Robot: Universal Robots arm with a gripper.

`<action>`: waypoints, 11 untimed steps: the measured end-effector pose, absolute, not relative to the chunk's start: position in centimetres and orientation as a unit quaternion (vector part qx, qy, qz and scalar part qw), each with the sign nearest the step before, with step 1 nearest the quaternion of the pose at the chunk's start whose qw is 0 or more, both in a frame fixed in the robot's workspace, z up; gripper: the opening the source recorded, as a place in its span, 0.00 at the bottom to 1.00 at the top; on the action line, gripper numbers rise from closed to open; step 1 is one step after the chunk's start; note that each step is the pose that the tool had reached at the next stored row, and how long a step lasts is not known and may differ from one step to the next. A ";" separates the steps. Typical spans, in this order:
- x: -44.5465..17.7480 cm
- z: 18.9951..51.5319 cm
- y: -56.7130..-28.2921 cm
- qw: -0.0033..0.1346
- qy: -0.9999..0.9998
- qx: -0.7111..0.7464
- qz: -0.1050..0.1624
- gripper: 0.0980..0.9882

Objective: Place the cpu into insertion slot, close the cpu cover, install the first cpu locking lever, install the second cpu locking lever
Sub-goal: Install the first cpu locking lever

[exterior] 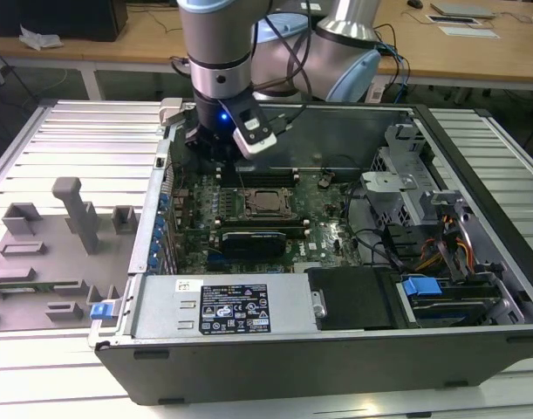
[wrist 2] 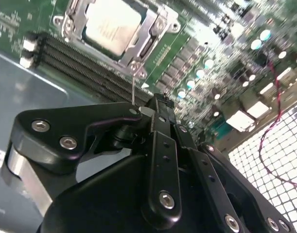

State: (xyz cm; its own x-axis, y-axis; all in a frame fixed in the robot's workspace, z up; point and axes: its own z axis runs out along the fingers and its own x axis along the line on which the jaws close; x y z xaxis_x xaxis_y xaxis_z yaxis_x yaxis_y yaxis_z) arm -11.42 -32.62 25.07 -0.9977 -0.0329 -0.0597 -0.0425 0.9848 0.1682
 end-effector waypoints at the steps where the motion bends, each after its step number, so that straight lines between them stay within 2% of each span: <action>1: -11.7 25.1 -32.6 0.031 0.995 -0.019 0.095 0.01; 5: -12.1 25.1 -32.6 0.036 0.991 -0.018 0.126 0.01; 11: -11.6 25.1 -32.6 0.036 0.991 -0.018 0.126 0.01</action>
